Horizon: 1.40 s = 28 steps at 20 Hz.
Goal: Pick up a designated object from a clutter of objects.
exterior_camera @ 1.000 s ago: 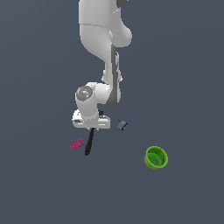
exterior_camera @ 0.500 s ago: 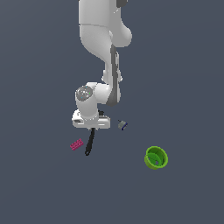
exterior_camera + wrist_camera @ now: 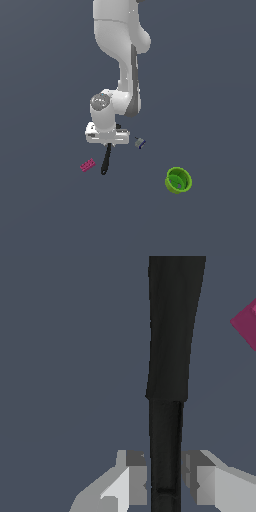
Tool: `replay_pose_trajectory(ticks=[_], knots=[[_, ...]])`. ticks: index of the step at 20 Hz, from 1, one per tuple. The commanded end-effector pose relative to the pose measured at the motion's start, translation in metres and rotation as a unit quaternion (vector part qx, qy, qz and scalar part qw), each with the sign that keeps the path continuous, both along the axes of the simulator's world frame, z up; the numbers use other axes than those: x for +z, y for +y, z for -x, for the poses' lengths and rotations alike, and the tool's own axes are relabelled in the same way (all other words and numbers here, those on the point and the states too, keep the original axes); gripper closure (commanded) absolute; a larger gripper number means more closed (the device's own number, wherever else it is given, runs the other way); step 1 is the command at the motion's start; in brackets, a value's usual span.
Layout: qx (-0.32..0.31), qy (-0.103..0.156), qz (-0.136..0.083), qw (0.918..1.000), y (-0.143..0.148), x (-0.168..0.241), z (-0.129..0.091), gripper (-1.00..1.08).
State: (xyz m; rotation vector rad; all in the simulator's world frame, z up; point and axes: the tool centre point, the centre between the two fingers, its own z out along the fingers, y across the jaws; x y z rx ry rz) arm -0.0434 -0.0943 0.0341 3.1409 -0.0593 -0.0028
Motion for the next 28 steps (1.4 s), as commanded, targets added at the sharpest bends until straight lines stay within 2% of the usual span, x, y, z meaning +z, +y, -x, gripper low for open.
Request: replay_pose_trajectory(ticks=[1,14,28], knots=[[0.000,-0.001,0.000,1.0000,0.009,0.010,0.002,1.08],[0.000,-0.001,0.001,1.0000,0.086,0.098,0.027,1.08],[0.001,-0.001,0.003,1.0000,0.195,0.223,0.060,1.08]])
